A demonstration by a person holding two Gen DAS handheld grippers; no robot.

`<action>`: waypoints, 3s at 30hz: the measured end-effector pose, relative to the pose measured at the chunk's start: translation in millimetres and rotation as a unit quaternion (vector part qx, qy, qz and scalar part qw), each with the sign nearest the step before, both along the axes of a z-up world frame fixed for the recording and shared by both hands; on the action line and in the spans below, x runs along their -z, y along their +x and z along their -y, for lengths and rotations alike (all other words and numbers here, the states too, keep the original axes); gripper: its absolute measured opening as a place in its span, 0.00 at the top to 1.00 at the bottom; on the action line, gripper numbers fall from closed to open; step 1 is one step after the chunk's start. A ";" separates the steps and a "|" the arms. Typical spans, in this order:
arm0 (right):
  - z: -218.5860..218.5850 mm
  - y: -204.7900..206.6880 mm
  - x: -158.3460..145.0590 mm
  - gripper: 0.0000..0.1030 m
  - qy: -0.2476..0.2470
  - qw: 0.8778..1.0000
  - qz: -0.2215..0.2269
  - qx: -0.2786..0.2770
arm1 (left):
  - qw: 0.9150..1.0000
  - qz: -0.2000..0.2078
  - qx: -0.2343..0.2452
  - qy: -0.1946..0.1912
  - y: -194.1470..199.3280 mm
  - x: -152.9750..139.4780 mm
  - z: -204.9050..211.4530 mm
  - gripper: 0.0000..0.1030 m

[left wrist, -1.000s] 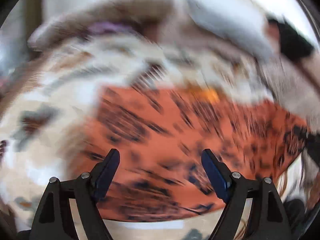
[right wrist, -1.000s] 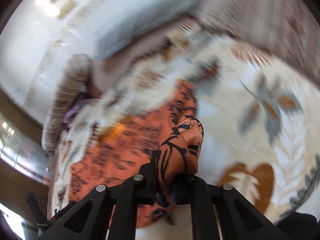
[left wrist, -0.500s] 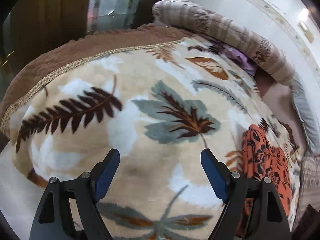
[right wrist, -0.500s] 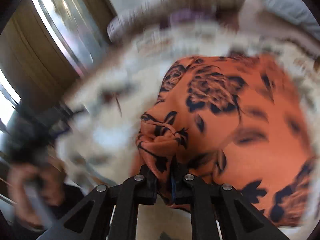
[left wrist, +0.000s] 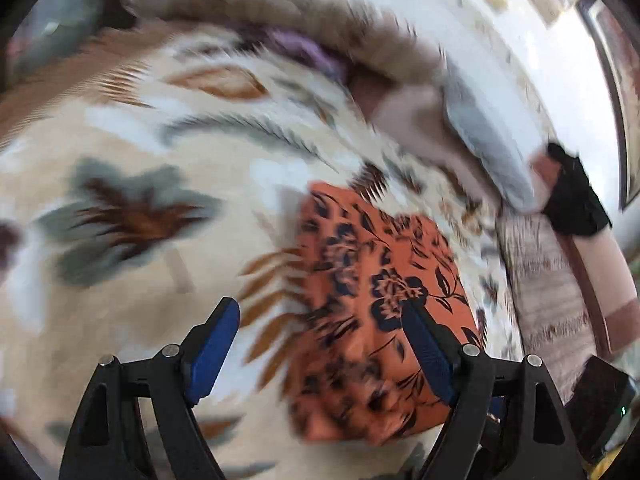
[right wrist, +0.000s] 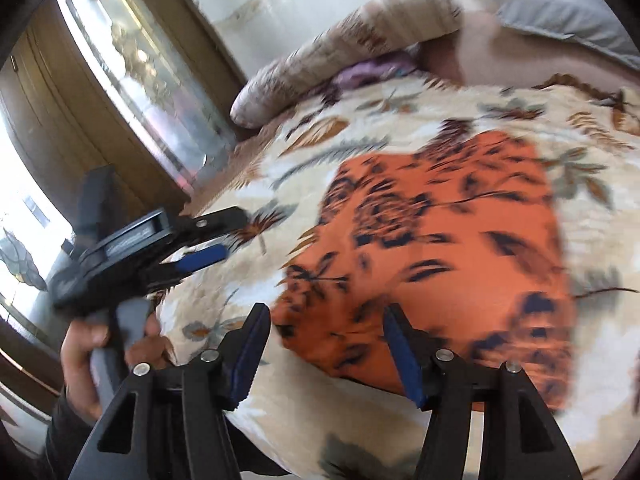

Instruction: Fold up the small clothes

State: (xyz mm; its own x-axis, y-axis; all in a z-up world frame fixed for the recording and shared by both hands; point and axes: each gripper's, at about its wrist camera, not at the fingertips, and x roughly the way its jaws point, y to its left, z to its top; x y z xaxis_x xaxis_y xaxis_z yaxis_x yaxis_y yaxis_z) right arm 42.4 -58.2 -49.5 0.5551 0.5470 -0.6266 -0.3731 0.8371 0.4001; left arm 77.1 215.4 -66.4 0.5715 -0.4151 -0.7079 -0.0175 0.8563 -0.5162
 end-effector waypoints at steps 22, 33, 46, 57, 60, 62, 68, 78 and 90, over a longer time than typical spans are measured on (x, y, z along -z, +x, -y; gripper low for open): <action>42.2 18.9 56.1 0.33 0.001 0.999 -0.044 -0.012 | 0.996 -0.076 0.045 0.025 112.8 45.0 27.7 0.82; 55.3 22.9 55.1 0.33 0.034 0.998 -0.057 -0.004 | 0.998 -0.031 0.029 0.037 2.2 -10.8 19.3 0.47; 96.5 26.8 53.7 0.33 0.127 0.986 -0.107 0.027 | 0.985 -0.123 -0.035 -0.118 -52.6 63.2 8.5 0.85; 165.3 73.1 66.9 0.27 0.227 0.955 -0.174 0.080 | 0.991 0.039 0.032 0.120 -27.2 -31.7 72.8 0.51; 160.1 96.1 90.5 0.27 0.276 0.932 -0.224 0.069 | 0.985 0.016 0.032 0.168 -5.4 -5.9 85.9 0.51; 155.3 105.6 101.4 0.27 0.268 0.930 -0.239 0.079 | 0.978 -0.034 0.019 0.203 4.0 23.1 83.0 0.51; 127.9 97.5 76.1 0.60 0.152 0.969 -0.186 0.059 | 0.985 -0.055 0.001 0.164 4.2 48.4 68.9 0.48; 151.6 148.1 83.5 0.19 0.220 0.952 -0.192 0.091 | 0.989 -0.046 0.008 0.141 1.0 52.0 62.1 0.46; 130.6 163.9 79.4 0.33 0.103 0.969 -0.168 0.149 | 0.991 -0.038 0.014 0.126 -7.1 50.3 57.3 0.45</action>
State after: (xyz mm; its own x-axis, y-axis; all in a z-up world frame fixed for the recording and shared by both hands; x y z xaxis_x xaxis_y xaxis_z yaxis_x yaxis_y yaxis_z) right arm 206.3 -188.8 -128.8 0.4906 0.5263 -0.6945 0.0537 0.7773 0.6269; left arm 70.0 158.1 -116.7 0.5039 -0.2335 -0.8316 -0.0232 0.9588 -0.2833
